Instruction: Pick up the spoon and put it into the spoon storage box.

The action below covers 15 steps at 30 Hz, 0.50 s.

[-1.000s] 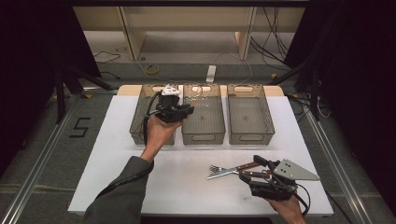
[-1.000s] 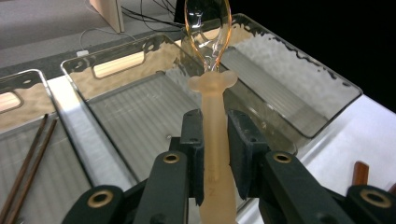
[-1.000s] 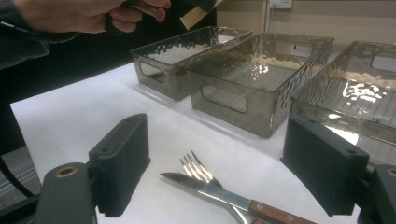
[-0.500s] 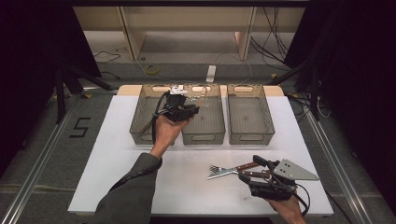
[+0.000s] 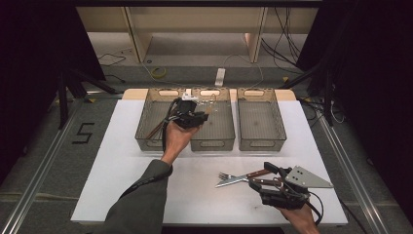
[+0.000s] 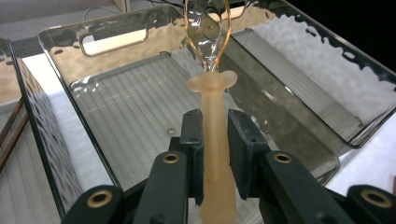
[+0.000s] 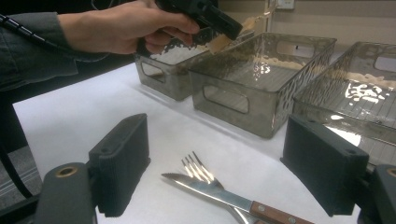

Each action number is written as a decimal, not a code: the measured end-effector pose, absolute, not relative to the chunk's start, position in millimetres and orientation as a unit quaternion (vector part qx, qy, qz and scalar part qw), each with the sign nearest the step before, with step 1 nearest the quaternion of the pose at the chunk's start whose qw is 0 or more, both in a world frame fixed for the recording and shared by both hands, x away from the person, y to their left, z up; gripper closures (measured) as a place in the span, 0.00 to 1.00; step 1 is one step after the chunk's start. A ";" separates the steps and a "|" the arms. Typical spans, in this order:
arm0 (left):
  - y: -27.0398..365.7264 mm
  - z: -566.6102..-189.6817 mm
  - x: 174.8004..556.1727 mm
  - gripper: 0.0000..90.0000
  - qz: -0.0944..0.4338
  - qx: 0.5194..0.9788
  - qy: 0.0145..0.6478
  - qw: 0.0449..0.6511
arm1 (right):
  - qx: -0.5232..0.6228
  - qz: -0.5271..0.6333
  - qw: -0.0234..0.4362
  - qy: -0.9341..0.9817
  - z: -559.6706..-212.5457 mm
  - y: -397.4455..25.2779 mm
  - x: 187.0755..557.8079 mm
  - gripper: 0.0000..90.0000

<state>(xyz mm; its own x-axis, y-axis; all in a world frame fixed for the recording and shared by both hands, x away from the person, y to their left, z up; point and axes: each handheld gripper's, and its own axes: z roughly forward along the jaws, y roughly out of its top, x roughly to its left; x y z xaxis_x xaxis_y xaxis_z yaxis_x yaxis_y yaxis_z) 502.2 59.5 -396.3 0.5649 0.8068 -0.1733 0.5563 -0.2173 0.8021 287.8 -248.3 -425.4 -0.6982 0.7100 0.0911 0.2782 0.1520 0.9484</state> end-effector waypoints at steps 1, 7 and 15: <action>59.0 -397.4 502.9 0.85 0.143 0.768 0.444 0.440 | 0.337 0.557 0.194 0.734 -425.4 -248.2 287.7 0.26; 56.2 -402.2 507.5 0.84 0.146 0.770 0.453 0.425 | 0.336 0.559 0.193 0.733 -425.6 -248.5 288.2 0.26; 59.6 -401.4 506.8 0.59 0.141 0.752 0.471 0.439 | 0.337 0.560 0.193 0.732 -425.7 -249.2 288.5 0.26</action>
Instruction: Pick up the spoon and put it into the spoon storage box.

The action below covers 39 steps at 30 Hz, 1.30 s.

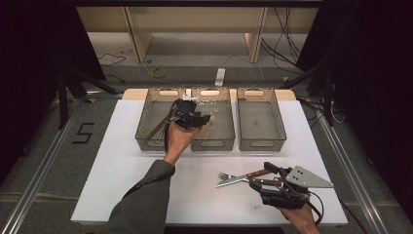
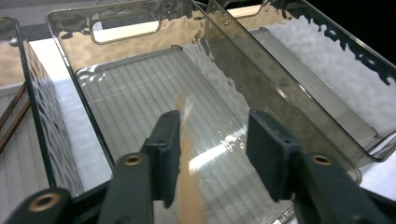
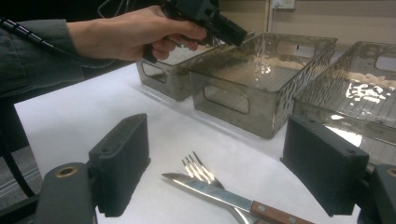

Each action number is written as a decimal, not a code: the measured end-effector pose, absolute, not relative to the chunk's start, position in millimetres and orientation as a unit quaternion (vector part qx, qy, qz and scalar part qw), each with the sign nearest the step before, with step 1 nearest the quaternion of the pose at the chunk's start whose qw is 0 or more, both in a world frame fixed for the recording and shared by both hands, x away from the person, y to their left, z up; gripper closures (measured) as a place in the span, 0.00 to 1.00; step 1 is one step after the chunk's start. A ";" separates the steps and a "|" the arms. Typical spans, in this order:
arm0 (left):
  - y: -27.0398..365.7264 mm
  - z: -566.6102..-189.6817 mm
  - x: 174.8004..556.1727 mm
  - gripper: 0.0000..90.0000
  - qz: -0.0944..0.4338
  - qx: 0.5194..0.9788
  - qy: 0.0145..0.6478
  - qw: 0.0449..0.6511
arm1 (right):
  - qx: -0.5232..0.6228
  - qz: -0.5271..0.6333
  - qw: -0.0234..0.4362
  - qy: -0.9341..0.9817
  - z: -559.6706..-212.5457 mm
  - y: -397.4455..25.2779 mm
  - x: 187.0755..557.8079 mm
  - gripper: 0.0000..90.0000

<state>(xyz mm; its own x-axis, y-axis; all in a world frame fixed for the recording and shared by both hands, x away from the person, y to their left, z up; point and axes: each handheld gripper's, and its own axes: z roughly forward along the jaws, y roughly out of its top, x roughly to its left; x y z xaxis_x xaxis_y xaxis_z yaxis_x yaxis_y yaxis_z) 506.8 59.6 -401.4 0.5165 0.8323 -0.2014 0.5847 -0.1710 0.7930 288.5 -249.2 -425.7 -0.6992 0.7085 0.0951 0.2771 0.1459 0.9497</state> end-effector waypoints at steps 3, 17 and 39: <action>63.3 -395.7 503.3 0.48 0.132 0.752 0.466 0.447 | 0.337 0.559 0.192 0.732 -425.6 -249.1 288.6 0.26; 88.8 -381.5 456.1 0.26 0.087 0.757 0.424 0.490 | 0.353 0.548 0.200 0.732 -425.6 -252.8 292.7 0.26; 100.8 -376.3 411.0 0.18 0.091 0.771 0.375 0.507 | 0.373 0.527 0.199 0.737 -425.5 -255.6 305.3 0.27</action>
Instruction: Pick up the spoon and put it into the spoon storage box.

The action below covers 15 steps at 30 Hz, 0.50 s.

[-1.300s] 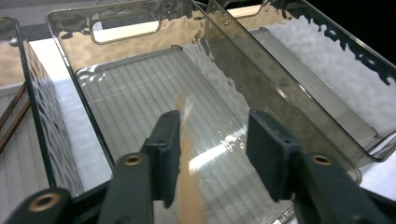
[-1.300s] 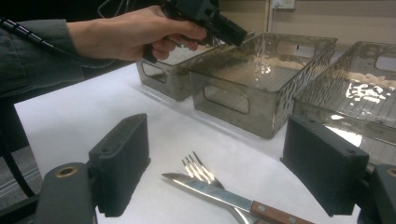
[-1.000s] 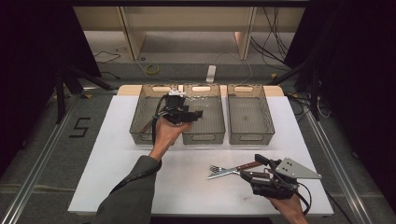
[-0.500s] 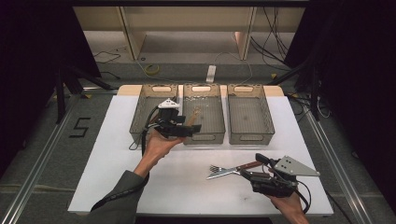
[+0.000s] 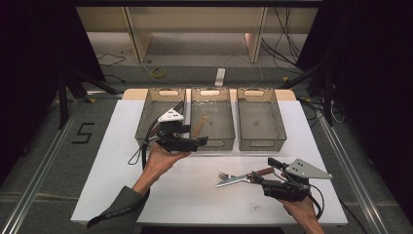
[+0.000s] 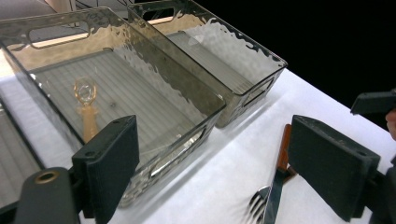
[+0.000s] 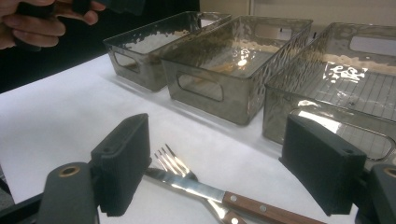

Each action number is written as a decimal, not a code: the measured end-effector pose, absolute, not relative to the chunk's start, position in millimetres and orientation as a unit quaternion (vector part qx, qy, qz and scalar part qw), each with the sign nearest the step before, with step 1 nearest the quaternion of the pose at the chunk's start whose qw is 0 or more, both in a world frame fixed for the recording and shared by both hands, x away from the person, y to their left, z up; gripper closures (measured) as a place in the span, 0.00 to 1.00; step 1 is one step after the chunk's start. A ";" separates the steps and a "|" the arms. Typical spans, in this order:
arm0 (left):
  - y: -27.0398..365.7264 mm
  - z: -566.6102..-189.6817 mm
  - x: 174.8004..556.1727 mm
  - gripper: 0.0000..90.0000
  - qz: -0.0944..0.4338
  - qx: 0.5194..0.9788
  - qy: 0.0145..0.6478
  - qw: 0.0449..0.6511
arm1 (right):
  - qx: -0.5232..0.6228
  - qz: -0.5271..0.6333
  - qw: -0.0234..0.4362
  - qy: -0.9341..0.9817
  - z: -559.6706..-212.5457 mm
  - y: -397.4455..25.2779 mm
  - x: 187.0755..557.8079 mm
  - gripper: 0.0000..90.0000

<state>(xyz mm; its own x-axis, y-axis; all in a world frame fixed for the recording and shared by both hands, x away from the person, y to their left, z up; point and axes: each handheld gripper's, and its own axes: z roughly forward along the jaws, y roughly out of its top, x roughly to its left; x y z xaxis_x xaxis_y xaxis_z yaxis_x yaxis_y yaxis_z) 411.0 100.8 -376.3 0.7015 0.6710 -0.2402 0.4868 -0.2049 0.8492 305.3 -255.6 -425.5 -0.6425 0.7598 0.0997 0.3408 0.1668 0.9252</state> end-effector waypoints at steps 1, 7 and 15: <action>102.8 -377.1 409.3 0.18 0.092 0.771 0.376 0.506 | 0.373 0.527 0.199 0.738 -425.5 -255.5 305.6 0.27; 113.0 -382.2 401.9 0.18 0.089 0.770 0.382 0.504 | 0.376 0.522 0.200 0.739 -425.0 -256.4 310.1 0.27; 129.0 -391.8 381.5 0.18 0.120 0.765 0.380 0.506 | 0.387 0.503 0.212 0.743 -425.0 -260.6 324.2 0.32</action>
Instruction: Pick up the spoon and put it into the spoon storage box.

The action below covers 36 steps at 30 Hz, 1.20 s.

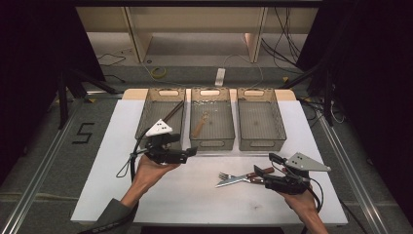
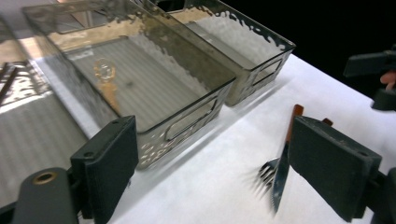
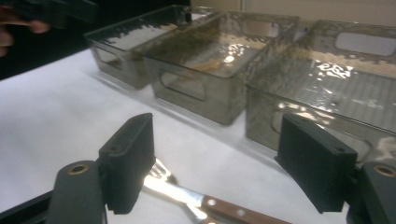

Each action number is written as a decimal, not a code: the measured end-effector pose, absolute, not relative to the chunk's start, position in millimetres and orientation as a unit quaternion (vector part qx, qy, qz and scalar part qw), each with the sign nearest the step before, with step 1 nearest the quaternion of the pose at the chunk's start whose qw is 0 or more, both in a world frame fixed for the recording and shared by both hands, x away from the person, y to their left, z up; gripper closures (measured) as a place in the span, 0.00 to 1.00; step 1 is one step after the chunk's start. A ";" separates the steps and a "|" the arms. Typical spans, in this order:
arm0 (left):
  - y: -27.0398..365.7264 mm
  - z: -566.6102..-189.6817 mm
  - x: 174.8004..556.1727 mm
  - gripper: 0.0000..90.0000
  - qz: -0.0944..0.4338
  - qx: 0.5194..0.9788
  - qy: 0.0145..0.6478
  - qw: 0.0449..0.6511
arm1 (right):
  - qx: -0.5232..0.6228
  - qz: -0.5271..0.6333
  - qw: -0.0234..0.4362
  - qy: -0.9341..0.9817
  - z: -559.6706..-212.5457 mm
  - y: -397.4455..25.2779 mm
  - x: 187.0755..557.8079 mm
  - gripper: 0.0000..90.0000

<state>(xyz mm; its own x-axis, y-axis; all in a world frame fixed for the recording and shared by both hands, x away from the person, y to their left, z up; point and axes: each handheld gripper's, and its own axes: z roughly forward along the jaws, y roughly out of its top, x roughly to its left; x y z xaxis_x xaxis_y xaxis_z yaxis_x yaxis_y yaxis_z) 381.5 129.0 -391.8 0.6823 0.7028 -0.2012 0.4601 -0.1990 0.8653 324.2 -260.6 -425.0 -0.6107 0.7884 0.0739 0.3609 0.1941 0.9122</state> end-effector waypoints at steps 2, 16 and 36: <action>135.5 -393.5 376.4 0.18 0.119 0.760 0.380 0.513 | 0.391 0.497 0.212 0.745 -426.5 -262.2 329.3 0.33; 153.9 -401.5 353.2 0.17 0.133 0.753 0.379 0.522 | 0.412 0.453 0.202 0.764 -438.5 -262.8 356.0 0.47; 166.2 -411.5 340.1 0.17 0.155 0.747 0.376 0.526 | 0.413 0.427 0.186 0.783 -449.0 -263.9 372.8 0.79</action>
